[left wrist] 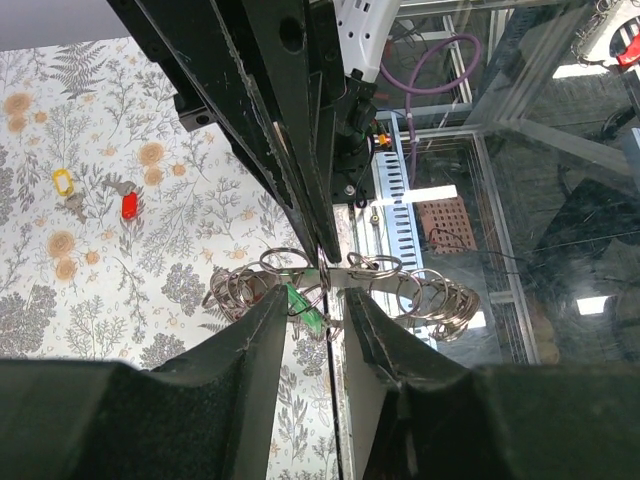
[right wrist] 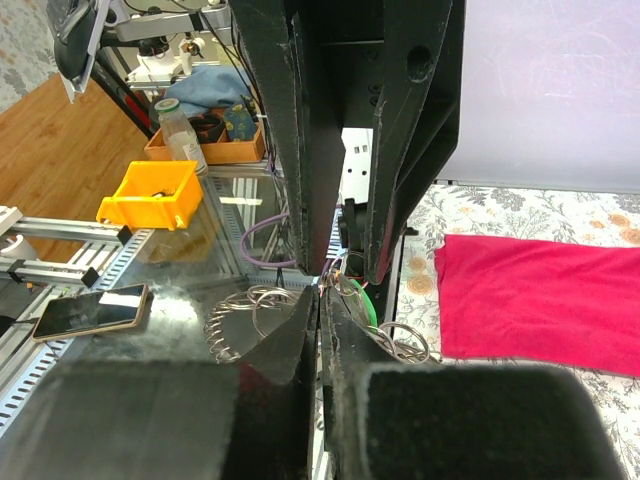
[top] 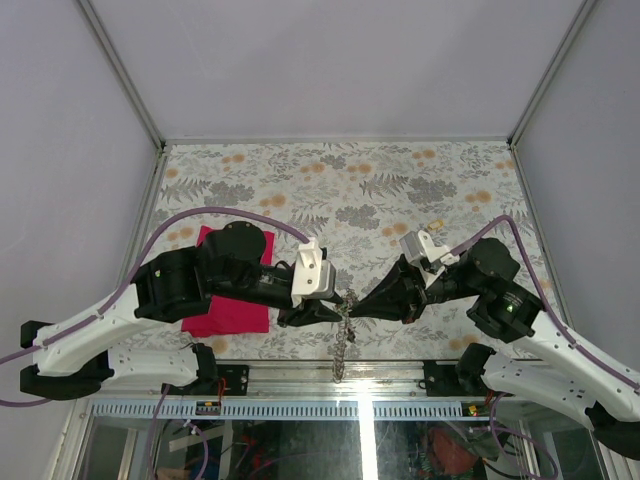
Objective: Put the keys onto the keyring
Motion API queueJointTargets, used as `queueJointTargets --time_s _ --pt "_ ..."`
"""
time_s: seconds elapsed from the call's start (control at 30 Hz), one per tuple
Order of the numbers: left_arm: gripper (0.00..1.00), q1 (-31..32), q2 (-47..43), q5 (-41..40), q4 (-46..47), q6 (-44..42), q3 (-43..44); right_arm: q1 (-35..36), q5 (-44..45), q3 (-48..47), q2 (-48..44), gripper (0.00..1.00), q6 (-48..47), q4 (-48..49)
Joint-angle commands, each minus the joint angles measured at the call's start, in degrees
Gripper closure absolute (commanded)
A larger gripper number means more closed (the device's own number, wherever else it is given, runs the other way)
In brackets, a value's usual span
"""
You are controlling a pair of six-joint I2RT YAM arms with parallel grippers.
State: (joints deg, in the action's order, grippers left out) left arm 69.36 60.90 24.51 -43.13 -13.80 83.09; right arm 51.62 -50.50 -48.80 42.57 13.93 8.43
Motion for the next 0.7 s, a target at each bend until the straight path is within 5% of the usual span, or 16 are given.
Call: queueJointTargets --time_s 0.0,0.5,0.67 --pt "0.70 0.3 -0.2 0.6 0.6 0.2 -0.4 -0.3 0.7 -3.2 -1.4 1.00 0.3 3.2" --pt "1.00 0.3 -0.4 -0.5 0.7 0.2 -0.2 -0.4 1.9 -2.8 -2.2 1.00 0.8 4.1" --pt "1.00 0.3 -0.9 -1.6 2.7 1.1 -1.4 -0.3 4.7 -1.6 -3.5 1.00 2.8 8.0"
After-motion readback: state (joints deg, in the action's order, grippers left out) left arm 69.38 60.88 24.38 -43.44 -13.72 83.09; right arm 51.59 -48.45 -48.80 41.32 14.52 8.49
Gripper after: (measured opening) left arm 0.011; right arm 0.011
